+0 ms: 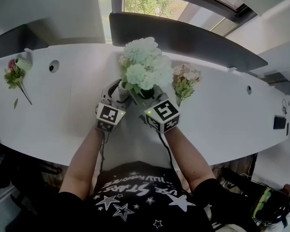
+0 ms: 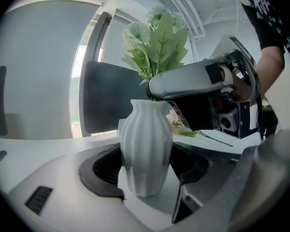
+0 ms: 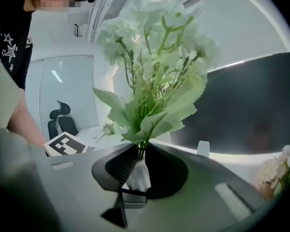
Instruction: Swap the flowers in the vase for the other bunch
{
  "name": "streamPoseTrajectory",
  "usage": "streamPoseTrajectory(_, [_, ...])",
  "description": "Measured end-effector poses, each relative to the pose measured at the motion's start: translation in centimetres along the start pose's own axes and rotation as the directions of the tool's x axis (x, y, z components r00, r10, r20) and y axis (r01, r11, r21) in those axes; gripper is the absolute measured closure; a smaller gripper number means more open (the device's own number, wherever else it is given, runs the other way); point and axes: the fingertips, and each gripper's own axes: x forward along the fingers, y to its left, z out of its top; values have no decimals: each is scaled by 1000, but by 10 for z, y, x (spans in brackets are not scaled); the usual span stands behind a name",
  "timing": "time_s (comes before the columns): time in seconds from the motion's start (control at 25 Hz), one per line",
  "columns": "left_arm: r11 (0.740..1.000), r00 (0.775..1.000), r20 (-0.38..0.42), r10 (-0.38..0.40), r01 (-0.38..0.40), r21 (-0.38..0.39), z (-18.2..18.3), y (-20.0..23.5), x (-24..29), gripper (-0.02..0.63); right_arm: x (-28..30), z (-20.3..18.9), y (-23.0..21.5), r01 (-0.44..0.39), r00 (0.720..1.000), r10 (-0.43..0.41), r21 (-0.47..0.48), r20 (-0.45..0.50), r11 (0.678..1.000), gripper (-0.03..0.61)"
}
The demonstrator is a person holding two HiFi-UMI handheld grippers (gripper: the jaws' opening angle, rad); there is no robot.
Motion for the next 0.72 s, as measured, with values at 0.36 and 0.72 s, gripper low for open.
streamPoseTrajectory(0.36, [1000,1000,2,-2,2,0,0,0,-1,308,-5,-2,-4,73,997,-73,10,-7,997,474])
streamPoseTrajectory(0.72, [1000,1000,3,-1,1,-2,-1,0,-2,308,-22,-13,3,101,995,-101,50,-12,994,448])
